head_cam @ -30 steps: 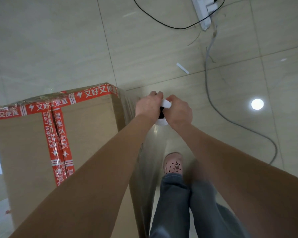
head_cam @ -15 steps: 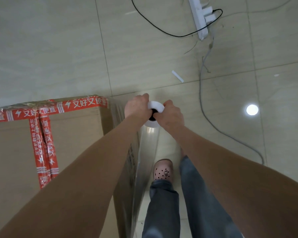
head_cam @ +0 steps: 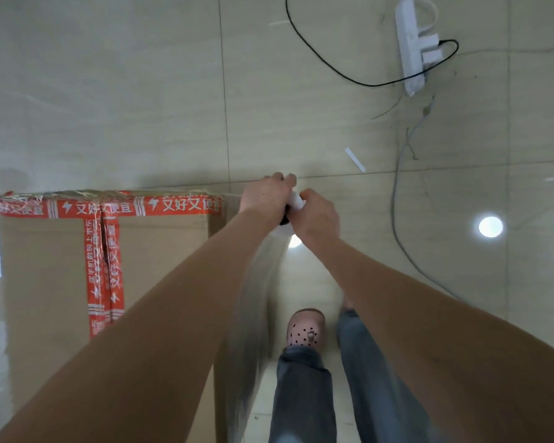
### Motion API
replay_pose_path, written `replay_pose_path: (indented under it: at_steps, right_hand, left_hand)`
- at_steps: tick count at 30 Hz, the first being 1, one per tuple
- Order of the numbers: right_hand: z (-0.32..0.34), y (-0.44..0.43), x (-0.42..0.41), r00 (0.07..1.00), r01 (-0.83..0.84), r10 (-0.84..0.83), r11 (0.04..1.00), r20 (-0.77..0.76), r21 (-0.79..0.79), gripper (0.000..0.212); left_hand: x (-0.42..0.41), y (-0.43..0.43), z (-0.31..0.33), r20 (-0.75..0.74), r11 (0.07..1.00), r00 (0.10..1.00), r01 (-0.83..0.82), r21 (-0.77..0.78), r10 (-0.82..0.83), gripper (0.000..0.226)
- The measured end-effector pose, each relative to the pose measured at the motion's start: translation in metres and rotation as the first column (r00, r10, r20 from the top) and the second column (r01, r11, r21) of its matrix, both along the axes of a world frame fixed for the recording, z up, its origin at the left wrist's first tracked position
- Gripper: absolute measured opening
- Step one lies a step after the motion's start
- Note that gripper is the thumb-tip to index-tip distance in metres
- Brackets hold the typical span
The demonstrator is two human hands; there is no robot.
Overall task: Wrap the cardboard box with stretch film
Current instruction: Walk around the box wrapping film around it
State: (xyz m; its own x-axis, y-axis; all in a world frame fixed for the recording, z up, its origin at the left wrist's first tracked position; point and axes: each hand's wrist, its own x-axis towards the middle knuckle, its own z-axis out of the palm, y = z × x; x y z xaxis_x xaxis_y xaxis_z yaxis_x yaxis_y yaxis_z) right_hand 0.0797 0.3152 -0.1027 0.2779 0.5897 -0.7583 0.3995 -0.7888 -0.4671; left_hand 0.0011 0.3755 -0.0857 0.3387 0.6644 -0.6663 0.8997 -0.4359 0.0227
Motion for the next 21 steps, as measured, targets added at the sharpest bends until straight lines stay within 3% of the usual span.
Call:
replay_pose_path:
  at_steps: [6,14,17,21]
  right_hand:
    - [-0.005,0.014,0.017,0.997,-0.081,0.080,0.997,-0.019,-0.015,0.016]
    - [-0.004,0.026,0.019,0.990,-0.139,0.137,0.988,-0.027,-0.071,0.025]
    - [-0.002,0.036,0.024,0.987,-0.161,0.163,0.983,0.008,-0.091,0.020]
    - [0.003,0.056,0.024,0.985,-0.169,0.171,0.982,0.020,-0.087,0.024]
  left_hand:
    - [0.018,0.014,-0.008,-0.056,0.982,0.981,0.186,-0.033,-0.187,0.026]
    - [0.020,0.024,-0.002,-0.097,0.953,0.948,0.302,-0.018,-0.302,0.025]
    - [0.016,0.031,-0.005,-0.071,0.967,0.964,0.256,0.000,-0.255,0.025]
    - [0.005,0.049,-0.007,-0.008,1.000,1.000,-0.007,-0.001,0.007,0.024]
